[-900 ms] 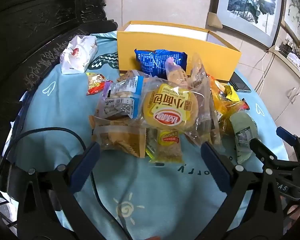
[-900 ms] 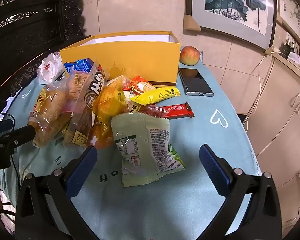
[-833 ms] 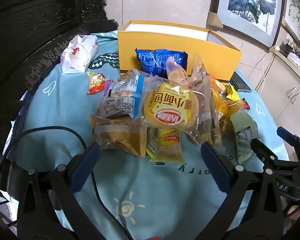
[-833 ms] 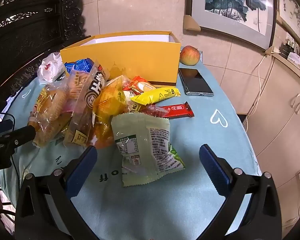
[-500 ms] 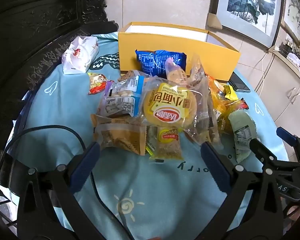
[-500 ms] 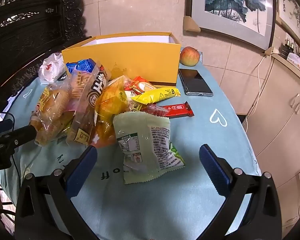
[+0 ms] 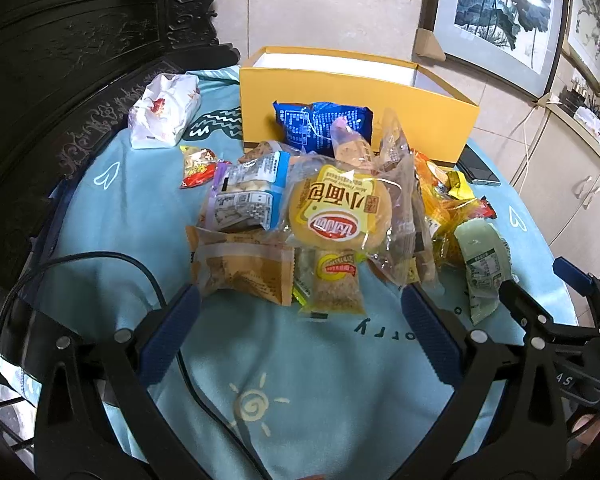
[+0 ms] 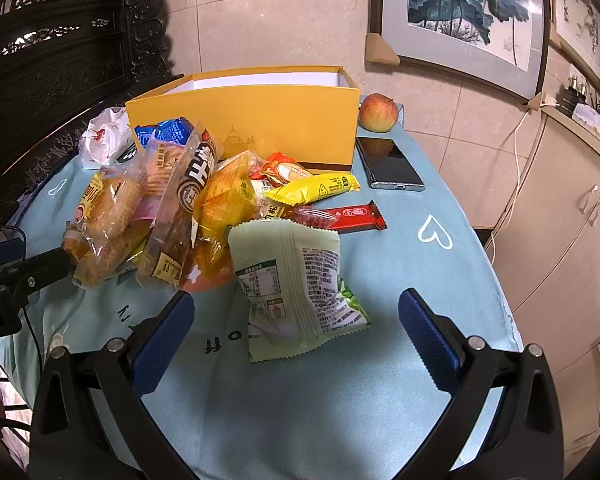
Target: Organize snacks
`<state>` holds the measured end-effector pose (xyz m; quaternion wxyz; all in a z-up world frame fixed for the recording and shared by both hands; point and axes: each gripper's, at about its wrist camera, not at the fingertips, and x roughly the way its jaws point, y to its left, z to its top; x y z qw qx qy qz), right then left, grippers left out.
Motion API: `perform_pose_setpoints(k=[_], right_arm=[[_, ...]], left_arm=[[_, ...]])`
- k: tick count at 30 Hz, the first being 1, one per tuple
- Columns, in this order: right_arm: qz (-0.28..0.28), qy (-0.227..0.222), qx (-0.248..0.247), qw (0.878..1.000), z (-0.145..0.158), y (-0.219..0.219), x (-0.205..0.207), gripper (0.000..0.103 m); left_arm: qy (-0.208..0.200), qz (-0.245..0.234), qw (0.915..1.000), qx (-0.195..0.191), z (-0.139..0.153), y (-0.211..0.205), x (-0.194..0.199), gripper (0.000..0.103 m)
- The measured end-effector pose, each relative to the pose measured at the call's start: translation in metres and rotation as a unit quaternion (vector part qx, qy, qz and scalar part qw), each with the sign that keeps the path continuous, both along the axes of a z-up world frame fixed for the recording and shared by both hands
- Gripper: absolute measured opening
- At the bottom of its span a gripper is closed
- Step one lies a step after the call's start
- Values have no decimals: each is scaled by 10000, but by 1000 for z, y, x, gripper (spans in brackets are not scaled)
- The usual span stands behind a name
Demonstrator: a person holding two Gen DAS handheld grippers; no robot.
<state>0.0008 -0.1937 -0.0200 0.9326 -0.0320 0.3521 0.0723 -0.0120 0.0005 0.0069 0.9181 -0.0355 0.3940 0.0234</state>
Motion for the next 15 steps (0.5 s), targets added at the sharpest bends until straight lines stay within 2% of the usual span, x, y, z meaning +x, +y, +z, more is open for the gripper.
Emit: perform_pose_setpoints(k=[15], right_arm=[[-24,12,39,10000,-3,-1,4,102]], left_arm=[[32,-4,10000,26,-3,-1,1,101]])
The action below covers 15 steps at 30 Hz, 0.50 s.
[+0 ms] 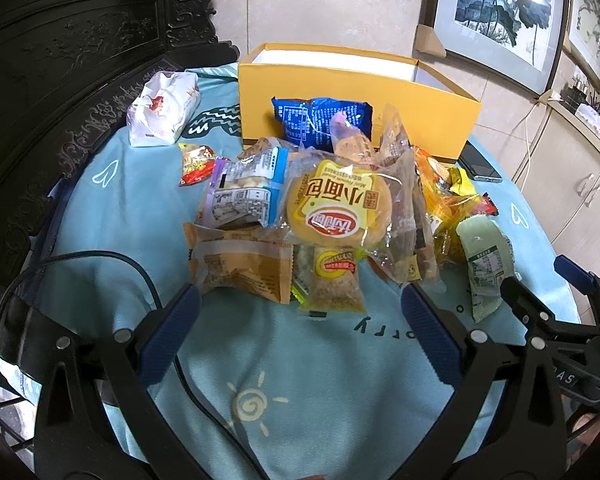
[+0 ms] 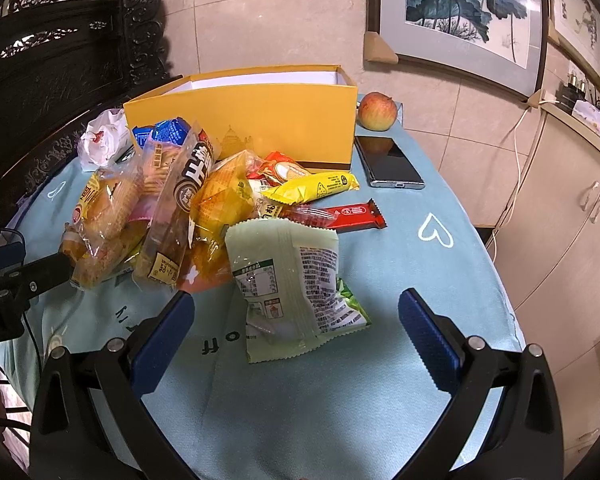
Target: Organize snacks
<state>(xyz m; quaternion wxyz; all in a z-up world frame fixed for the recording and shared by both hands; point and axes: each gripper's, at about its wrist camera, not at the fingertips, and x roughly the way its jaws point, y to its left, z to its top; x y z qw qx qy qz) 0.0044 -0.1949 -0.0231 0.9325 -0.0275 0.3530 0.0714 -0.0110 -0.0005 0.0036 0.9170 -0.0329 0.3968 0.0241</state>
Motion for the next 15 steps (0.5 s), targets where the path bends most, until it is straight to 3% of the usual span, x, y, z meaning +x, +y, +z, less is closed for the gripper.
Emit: perform_pose_setpoints(k=[15], right_arm=[[11,-13,-10,10000,-1,1,1,102]], left_arm=[[10,-13,10000,19,0,-2,1,101]])
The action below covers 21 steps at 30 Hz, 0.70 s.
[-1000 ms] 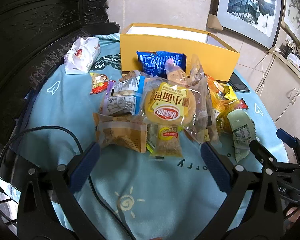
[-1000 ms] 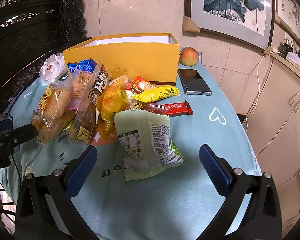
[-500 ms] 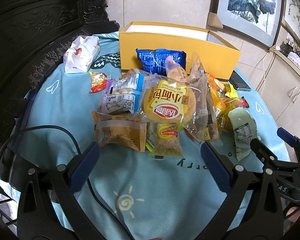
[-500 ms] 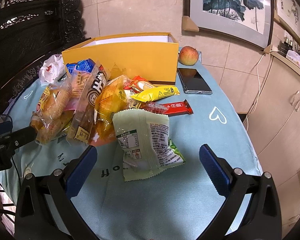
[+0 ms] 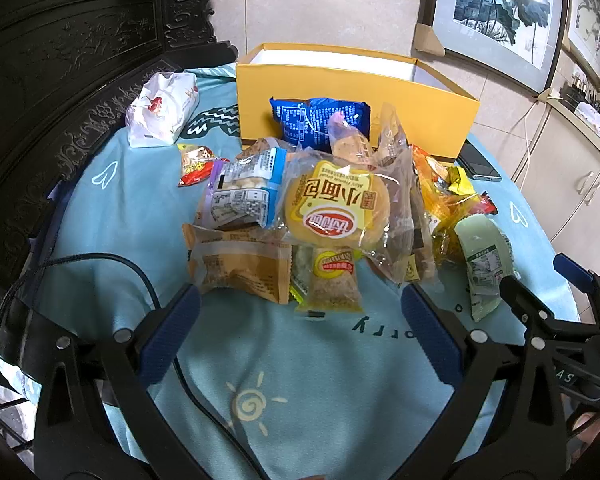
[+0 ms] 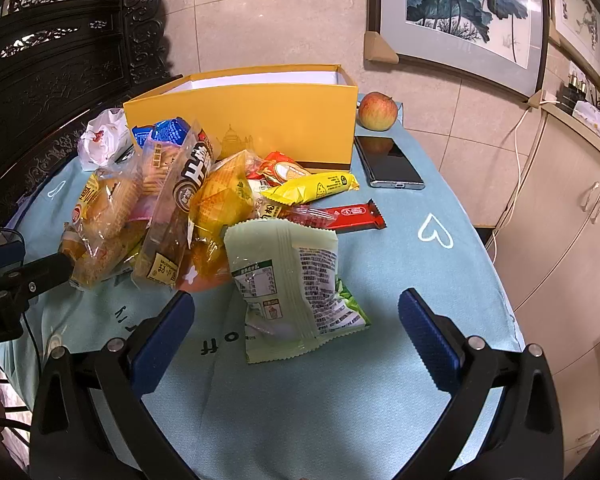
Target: Organize snacks
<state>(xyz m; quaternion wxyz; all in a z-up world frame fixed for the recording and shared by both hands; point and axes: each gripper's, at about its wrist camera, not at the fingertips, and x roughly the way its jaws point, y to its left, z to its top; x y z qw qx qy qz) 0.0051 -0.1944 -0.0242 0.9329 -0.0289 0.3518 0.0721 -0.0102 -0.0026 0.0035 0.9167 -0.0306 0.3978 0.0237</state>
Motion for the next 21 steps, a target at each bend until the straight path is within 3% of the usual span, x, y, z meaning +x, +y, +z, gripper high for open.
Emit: perform_pose_setpoints(k=[21], right_arm=[[10,19,4,10000,-1,0,0,102]], left_arm=[[19,-4,10000,-10,-1,0,0,101]])
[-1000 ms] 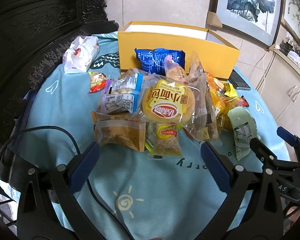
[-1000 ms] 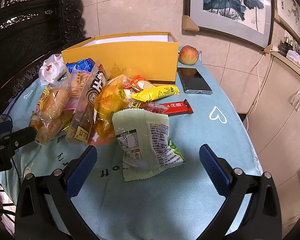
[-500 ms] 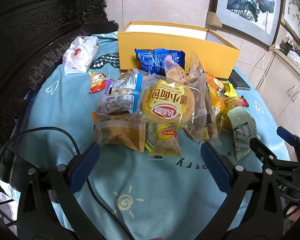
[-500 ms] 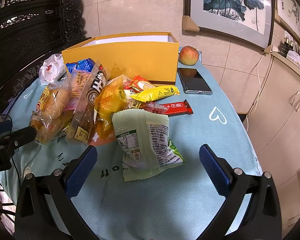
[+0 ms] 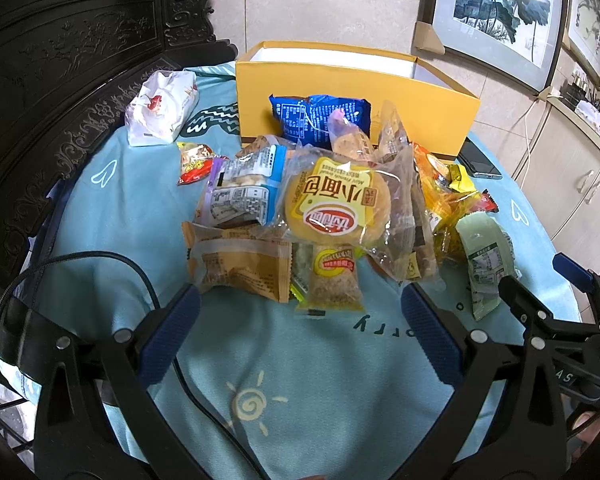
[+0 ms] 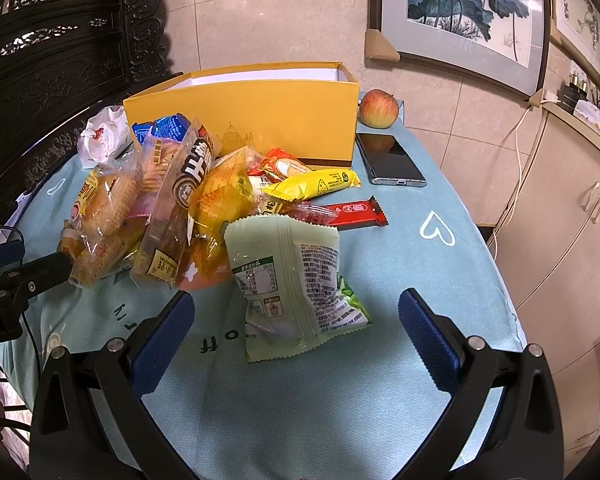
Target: Organize snacks
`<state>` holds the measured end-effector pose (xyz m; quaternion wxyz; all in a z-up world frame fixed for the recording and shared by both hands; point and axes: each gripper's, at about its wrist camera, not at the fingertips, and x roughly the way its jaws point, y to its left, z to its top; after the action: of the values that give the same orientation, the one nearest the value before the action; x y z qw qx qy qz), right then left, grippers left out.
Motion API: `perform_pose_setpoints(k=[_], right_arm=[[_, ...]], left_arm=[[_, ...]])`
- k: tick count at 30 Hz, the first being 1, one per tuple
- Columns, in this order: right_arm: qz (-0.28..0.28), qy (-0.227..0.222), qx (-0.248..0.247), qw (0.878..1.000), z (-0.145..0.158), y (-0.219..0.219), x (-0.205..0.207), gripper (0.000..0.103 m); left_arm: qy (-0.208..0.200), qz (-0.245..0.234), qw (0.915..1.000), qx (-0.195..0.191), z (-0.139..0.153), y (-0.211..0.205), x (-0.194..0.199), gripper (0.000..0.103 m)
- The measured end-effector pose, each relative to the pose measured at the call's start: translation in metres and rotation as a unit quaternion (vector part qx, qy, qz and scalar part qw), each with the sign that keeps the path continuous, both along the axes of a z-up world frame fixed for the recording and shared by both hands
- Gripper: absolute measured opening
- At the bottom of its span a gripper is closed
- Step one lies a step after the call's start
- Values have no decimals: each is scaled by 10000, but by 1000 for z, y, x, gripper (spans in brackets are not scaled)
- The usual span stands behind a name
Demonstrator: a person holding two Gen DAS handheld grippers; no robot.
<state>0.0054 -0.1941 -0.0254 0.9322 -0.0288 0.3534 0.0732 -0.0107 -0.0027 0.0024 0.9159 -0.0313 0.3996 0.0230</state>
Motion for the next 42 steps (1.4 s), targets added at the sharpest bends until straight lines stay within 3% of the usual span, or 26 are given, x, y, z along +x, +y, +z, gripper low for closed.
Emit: perform_pose_setpoints(k=[42], right_arm=[[17,-43,117,9999,-1,-8,6,102]], left_arm=[[7,-143,9999,-54,-1,4,10,101]])
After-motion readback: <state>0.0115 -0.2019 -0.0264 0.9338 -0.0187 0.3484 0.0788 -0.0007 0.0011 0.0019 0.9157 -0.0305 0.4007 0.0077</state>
